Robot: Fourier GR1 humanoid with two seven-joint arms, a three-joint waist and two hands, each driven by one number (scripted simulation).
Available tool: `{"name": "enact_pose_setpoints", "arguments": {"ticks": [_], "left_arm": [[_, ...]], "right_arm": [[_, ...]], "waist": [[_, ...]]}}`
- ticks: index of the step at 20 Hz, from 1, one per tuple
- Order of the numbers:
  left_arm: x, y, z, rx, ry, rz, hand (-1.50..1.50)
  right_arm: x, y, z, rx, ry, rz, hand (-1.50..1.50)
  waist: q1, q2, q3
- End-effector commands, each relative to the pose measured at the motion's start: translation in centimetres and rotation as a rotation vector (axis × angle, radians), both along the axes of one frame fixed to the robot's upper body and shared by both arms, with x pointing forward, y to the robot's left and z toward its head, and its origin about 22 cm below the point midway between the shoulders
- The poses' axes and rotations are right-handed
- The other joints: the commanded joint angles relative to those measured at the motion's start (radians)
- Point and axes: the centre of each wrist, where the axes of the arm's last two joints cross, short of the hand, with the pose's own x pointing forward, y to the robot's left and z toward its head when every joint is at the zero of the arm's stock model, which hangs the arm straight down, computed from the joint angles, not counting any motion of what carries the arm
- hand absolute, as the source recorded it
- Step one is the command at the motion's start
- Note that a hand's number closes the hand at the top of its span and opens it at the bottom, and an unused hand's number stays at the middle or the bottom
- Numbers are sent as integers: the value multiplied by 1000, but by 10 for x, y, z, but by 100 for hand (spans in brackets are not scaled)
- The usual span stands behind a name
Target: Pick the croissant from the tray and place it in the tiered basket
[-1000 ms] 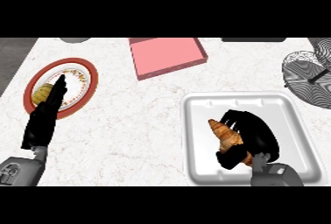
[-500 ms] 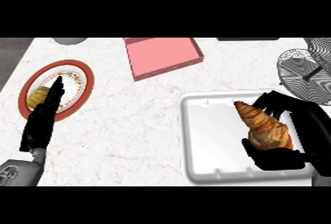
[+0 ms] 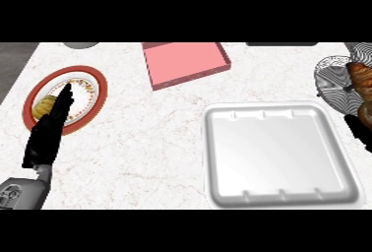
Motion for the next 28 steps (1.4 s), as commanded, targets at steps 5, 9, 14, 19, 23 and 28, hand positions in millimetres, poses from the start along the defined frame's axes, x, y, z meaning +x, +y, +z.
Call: {"name": "enact_pose_setpoints", "arguments": {"ticks": [5,9,14,19,23,28], "left_arm": [[-1,-6,-8,-12,4,11,0],[6,-11,0,7,0,-12,0],[8,9,2,-16,4,-19,0],[14,-6,11,1,-14,-13,0],[1,-2,16,0,-7,-20,0],[-5,-27,-3,-1,-8,-29,0]], "right_arm": [[38,-48,20,78,34,50,150],[74,-59,28,-48,31,16,150],[91,-67,12,-227,-26,-87,150],[103,-95,7,-434,-43,-224,150],[120,-129,1,-426,-37,-250,150],[132,-156,15,-392,7,-172,150]], "waist": [[5,2,0],[15,6,0],[22,9,0],[26,11,1],[28,7,1],[27,7,1]]}}
